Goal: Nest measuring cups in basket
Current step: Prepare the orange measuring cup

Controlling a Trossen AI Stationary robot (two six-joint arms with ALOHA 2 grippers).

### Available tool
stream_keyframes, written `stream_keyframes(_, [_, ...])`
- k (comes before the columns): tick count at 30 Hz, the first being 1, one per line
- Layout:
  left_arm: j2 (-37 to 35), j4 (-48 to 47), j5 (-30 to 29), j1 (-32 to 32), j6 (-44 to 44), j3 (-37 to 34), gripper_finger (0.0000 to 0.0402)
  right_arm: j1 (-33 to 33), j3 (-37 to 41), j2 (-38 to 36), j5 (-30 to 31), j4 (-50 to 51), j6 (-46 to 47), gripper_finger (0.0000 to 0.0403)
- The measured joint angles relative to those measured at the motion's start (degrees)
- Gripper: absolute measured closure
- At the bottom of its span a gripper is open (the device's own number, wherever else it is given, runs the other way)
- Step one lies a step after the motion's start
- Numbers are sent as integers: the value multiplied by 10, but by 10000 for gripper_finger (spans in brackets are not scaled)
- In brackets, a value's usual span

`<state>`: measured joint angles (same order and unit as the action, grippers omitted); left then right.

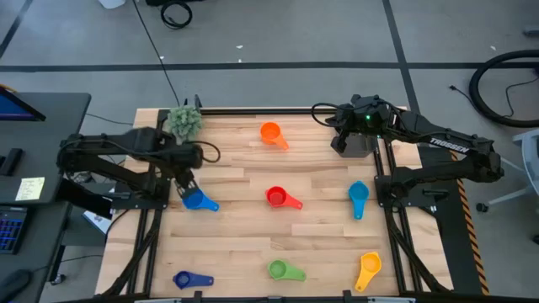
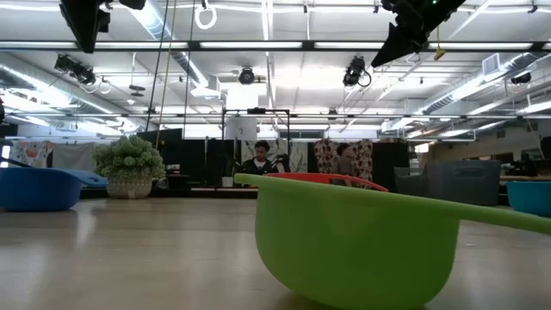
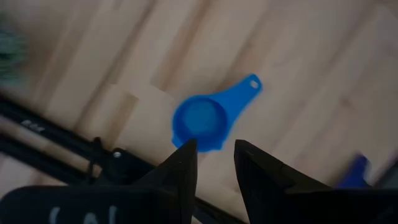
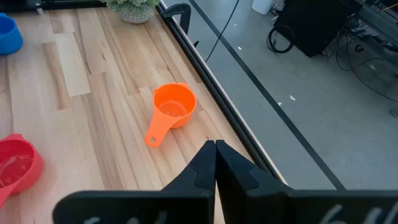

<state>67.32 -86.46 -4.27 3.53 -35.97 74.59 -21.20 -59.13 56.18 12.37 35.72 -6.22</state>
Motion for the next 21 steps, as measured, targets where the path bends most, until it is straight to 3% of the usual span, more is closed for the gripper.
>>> stream_keyframes(9, [19, -3, -66, 41, -163, 0, 289, 0, 0, 0, 0, 0, 0, 391])
stream_keyframes(17, [17, -13, -66, 52, -174, 0, 289, 0, 0, 0, -1, 0, -4, 387])
stream_keyframes(21, [18, -12, -71, 54, -175, 0, 289, 0, 0, 8, -29, -8, -11, 387])
